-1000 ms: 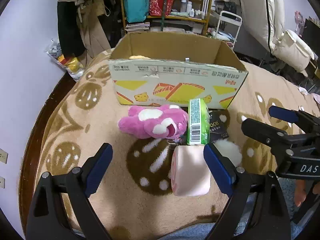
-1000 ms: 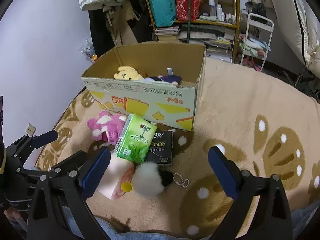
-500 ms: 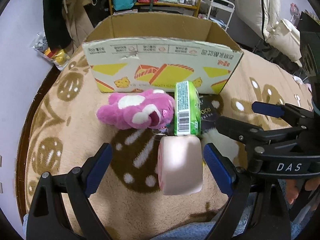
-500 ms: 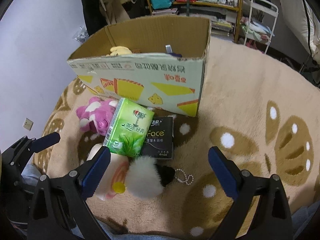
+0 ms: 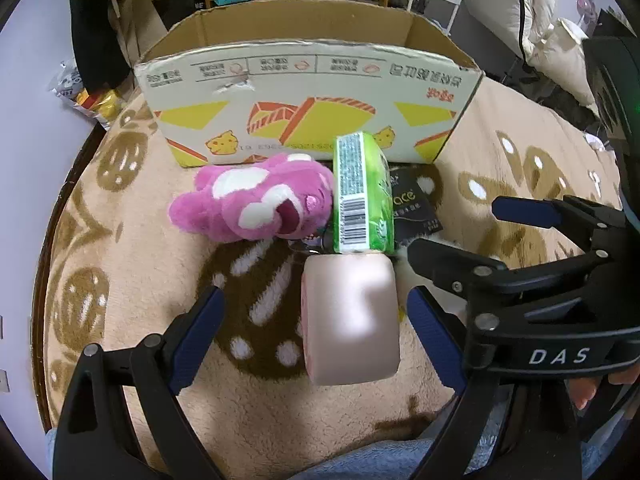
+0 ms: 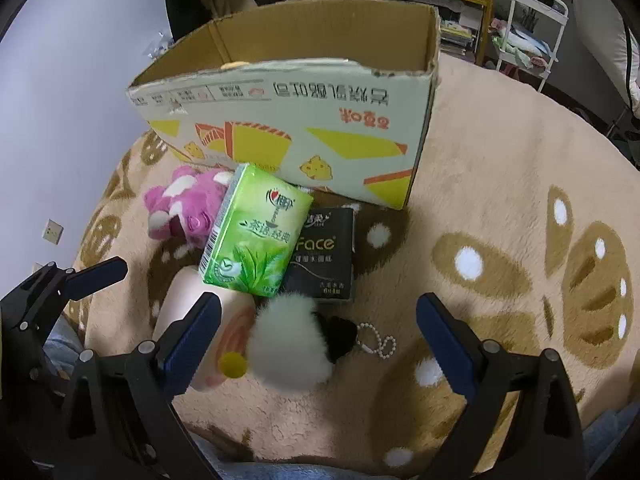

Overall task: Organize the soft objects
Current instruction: 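Withdraw both tools and lower them toward the remaining items before the box, then grasp the pink roll with the left gripper while the right grasps the white pompom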

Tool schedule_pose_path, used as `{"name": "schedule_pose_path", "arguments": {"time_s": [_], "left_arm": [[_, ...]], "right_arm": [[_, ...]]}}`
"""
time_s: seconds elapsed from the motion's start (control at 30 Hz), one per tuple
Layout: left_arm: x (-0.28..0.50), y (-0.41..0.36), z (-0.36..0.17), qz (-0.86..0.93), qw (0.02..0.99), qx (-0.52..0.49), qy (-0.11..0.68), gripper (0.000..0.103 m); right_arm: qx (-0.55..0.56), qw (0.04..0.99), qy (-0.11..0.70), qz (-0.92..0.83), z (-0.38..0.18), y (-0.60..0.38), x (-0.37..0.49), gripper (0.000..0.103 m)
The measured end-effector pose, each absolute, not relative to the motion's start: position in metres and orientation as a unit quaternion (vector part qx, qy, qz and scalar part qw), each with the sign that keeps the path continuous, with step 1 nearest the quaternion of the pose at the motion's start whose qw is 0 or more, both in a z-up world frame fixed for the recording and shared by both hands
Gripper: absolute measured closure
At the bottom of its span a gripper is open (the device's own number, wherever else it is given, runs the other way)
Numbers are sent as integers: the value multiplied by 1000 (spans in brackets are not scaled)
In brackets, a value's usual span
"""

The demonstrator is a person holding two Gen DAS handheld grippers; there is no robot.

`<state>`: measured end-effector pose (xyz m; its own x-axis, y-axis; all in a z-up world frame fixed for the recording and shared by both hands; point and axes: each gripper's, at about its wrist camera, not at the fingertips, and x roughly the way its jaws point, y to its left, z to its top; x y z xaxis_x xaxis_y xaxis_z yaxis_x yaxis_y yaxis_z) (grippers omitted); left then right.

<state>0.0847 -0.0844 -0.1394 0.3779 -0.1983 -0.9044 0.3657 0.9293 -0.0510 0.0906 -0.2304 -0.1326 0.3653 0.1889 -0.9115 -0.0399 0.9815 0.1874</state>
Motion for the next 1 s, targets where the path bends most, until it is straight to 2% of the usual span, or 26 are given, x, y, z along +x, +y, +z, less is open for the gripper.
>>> {"name": "schedule_pose_path", "arguments": {"time_s": [0.63,0.7,0.77,1.0], "left_arm": [[88,-88,-156,-164,810,94,555,12],[88,-89,-158,-163,809,98,557,12],[89,-89,-159,-162,807,99,559,12],[90,-88,-162,-155,805,102,564,12]], "right_arm": [[69,802,589,71,-152,-228,94,1],[72,798,594,73,-155,-227,94,3],[76,792,601,76,-159,-227,95,11],[95,777,618,72,-169,-231,96,12]]}}
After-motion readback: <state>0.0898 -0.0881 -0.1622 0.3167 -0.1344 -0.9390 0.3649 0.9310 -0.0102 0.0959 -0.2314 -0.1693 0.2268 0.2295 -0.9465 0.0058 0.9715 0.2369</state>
